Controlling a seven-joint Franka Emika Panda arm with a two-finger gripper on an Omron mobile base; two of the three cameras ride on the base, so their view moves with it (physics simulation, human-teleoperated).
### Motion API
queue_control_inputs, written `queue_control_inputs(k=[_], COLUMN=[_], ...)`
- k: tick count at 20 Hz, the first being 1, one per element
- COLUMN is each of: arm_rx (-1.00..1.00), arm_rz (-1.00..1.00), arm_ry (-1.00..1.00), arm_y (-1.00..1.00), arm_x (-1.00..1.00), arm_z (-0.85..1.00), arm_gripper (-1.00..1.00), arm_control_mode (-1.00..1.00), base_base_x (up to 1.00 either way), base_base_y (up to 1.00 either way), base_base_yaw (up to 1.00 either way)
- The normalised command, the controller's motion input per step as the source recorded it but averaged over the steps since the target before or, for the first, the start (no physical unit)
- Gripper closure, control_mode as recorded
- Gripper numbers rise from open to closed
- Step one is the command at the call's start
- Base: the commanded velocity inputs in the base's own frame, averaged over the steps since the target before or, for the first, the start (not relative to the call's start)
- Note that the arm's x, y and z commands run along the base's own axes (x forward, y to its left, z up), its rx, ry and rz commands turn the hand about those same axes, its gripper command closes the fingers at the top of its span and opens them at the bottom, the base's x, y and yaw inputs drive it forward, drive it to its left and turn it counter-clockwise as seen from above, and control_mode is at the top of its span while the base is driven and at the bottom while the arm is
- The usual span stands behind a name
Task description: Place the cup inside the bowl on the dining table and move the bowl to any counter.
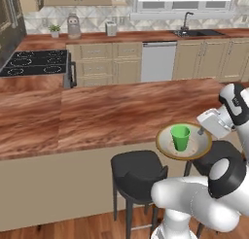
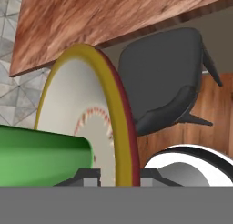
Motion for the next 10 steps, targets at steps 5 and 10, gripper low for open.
queue_control_inputs(k=[5,10], arm_rx=[0.00,0.00], arm_rz=[0.00,0.00], arm_ry=[0.00,0.00], arm_y=[0.00,0.00], arm_x=[0.00,0.00], arm_z=[0.00,0.00], arm_gripper=[1.00,1.00], arm_control_mode=[1.00,1.00], base_base_x=[0.00,0.00], base_base_y=[-0.72,-0.73], base_base_yaw=[0.00,0.00])
